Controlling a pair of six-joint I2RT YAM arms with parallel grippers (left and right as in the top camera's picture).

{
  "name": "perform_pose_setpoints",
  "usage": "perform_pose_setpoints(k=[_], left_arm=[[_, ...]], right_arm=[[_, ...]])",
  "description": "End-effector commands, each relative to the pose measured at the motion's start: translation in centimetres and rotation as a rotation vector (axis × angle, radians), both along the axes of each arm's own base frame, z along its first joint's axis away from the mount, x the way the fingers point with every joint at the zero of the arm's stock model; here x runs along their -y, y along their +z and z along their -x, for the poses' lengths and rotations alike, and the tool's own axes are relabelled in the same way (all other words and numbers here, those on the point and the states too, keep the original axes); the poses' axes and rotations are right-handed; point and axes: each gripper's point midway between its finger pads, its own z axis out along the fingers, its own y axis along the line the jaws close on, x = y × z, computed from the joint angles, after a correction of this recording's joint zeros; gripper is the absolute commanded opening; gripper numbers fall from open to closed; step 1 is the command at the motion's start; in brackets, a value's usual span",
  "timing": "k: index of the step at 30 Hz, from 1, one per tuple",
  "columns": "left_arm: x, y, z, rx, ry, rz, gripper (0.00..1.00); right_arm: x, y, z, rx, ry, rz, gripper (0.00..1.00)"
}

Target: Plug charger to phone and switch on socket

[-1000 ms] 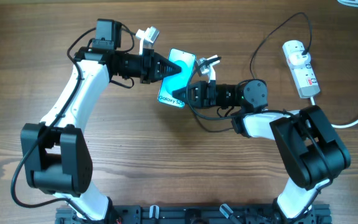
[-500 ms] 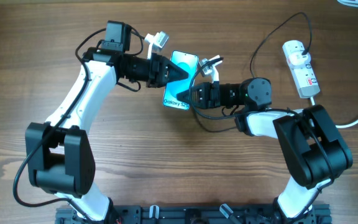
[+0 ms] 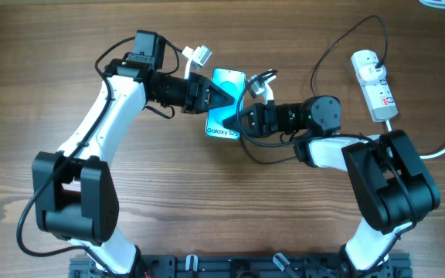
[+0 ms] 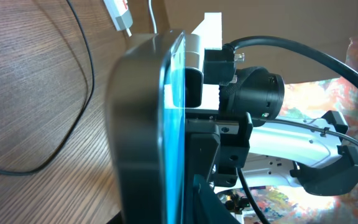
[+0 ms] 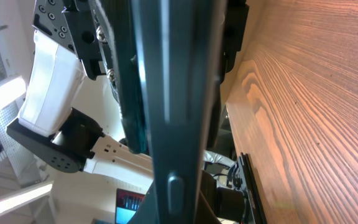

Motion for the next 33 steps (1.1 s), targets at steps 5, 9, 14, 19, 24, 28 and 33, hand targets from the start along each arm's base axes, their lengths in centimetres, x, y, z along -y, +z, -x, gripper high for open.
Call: perform_pose_setpoints(k=[5,9,14,19,24,28,33], left_arm=[[0.7,3.8,1.8,0.033,-0.075,0.16,0.15],[0.7,3.9,1.8,0.033,-0.075,0.161,0.12],[0.7,2.7,1.3,0.047,-0.054,0.096,0.04],[-0.8,-2.4,-0.9,0.06,0.065,-0.22,0.04],[-5.0,-7.6,-3.4,-0.041,0.304,-0.612,0.04],[-8.7,-10.1,-4.6,-0.105,0.48,-0.837,0.04],[-11.1,-11.7,-4.8,-0.147,0.577,-0.977,0.04]], right_arm=[[0.4,-1.2,-0.8,-0.123,-0.019,0.027,0.04],[0.4,-1.2,-1.0,-0.13,-0.03,0.026,0.04],[0.4,-1.2,-1.1,-0.123,-0.033,0.024,0.08],[0.3,-1.9,-1.2,-0.085,-0.039,0.034,0.68],[0.3,-3.2,-1.4,-0.061,-0.046,0.059,0.75],[0.3,-4.5,-1.4,0.023,-0.046,0.076,0.86],[0.3,-7.2,-1.7,0.052,-0.078,0.135,0.92]])
